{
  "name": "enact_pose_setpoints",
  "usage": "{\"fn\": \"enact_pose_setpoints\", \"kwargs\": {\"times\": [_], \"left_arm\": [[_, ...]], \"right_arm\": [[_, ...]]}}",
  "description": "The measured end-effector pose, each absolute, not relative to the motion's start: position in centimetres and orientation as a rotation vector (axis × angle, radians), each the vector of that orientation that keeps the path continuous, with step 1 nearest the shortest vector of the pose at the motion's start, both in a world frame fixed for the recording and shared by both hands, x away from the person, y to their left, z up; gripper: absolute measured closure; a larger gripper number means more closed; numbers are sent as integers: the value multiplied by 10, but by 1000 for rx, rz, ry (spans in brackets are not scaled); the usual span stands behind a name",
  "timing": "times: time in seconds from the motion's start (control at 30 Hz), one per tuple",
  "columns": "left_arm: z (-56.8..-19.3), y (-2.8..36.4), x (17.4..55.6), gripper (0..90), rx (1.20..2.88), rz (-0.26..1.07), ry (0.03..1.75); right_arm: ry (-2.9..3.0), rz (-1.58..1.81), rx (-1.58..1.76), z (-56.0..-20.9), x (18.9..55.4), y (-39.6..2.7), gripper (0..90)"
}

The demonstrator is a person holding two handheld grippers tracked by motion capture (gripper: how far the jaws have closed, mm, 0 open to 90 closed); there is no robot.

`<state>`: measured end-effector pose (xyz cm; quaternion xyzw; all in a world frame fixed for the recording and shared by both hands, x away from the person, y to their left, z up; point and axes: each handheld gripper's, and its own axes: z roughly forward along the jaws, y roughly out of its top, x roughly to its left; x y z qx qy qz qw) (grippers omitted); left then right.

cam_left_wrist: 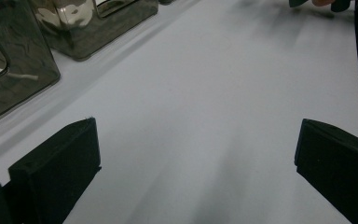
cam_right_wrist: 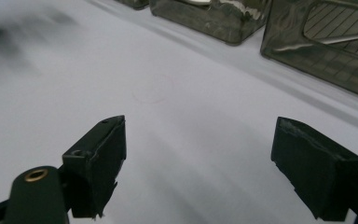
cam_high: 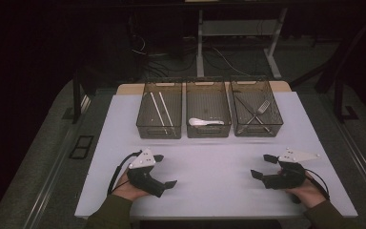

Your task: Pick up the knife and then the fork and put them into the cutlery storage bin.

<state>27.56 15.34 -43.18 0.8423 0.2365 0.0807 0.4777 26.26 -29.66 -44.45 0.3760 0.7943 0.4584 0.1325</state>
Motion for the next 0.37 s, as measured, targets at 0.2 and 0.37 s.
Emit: {"fn": "enact_pose_setpoints", "kwargs": {"times": [0.2, 0.37], "left_arm": [[-432, 154, 275, 0, 2055, 199, 583], [-432, 154, 275, 0, 2056, 200, 586]], "right_arm": [[2313, 1329, 1082, -446, 258, -300, 178], [2304, 1336, 1079, -445, 258, -301, 178]]}}
